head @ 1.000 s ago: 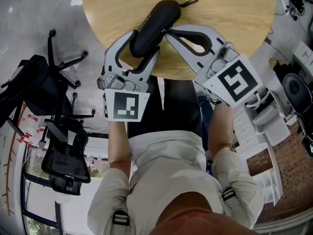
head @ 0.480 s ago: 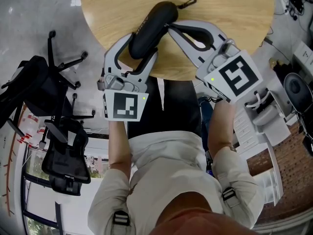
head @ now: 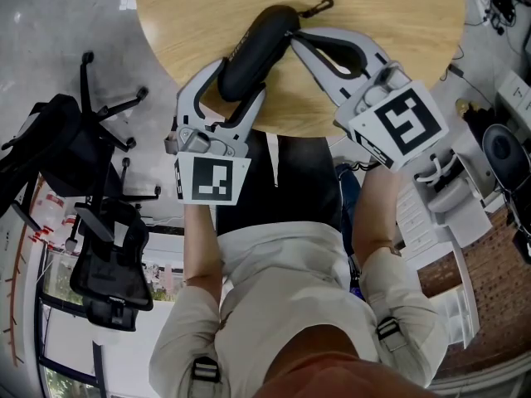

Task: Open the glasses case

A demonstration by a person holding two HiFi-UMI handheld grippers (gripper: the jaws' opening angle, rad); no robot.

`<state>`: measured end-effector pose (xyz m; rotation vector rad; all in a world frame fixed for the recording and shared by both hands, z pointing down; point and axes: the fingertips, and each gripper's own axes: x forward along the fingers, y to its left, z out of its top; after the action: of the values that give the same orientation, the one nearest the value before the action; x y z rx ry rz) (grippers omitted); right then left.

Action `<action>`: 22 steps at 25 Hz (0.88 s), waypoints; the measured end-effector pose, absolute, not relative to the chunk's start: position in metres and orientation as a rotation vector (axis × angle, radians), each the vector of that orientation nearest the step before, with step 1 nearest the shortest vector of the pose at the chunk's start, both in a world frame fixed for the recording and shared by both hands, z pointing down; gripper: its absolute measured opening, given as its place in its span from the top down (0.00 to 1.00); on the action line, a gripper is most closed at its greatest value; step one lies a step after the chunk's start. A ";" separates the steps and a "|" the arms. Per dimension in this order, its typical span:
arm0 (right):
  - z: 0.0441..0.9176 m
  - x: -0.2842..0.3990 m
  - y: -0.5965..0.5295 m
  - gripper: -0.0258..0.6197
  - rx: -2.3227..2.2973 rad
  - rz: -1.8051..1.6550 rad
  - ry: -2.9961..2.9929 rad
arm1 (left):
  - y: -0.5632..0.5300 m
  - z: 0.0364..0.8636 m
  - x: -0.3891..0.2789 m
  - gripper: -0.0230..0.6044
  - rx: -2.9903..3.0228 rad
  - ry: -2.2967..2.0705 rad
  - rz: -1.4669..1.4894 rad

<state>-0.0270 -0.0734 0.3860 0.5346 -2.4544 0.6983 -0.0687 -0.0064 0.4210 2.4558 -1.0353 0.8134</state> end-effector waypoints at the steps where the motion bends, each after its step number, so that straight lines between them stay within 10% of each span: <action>1: 0.387 -0.026 -0.074 0.93 0.539 0.700 -2.451 | -0.006 0.421 -0.069 0.49 2.454 -1.036 0.812; 22: 0.400 -0.018 -0.088 0.93 0.576 0.706 -2.421 | 0.000 0.428 -0.070 0.49 2.423 -1.049 0.797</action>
<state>-0.0184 -0.0882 0.3999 0.5762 -2.4208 0.7064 -0.0700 0.0002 0.4278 2.4230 -1.0490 0.7971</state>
